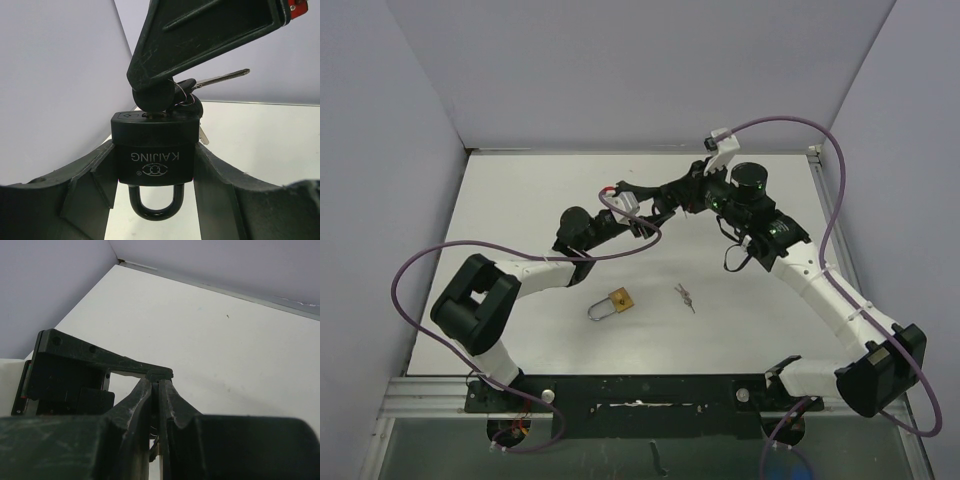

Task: Unlock with the key

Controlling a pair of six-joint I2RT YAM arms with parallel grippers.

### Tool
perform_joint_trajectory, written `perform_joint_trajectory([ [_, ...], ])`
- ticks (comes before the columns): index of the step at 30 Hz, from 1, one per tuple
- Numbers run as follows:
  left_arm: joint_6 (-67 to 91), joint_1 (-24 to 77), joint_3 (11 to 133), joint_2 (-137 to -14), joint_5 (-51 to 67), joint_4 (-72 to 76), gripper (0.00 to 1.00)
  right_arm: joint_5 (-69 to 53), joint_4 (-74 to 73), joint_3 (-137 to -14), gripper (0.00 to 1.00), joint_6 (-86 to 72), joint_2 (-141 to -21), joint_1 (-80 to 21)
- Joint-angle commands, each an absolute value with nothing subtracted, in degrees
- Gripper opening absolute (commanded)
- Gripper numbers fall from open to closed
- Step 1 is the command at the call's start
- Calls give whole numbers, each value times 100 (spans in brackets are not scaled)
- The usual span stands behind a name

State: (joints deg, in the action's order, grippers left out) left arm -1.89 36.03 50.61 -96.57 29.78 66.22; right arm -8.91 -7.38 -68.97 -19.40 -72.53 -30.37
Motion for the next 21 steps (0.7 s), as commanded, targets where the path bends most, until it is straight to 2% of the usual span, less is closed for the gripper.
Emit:
perform_joint_trajectory([
  [1, -12, 3573, 5722, -9244, 2191, 7904, 0, -1264, -1156, -6802, 0, -2109, -7446, -3178],
  [21, 508, 3535, 6064, -8763, 1785, 6857, 0, -1501, -1548, -6732, 0, -2358, -7731, -3173],
])
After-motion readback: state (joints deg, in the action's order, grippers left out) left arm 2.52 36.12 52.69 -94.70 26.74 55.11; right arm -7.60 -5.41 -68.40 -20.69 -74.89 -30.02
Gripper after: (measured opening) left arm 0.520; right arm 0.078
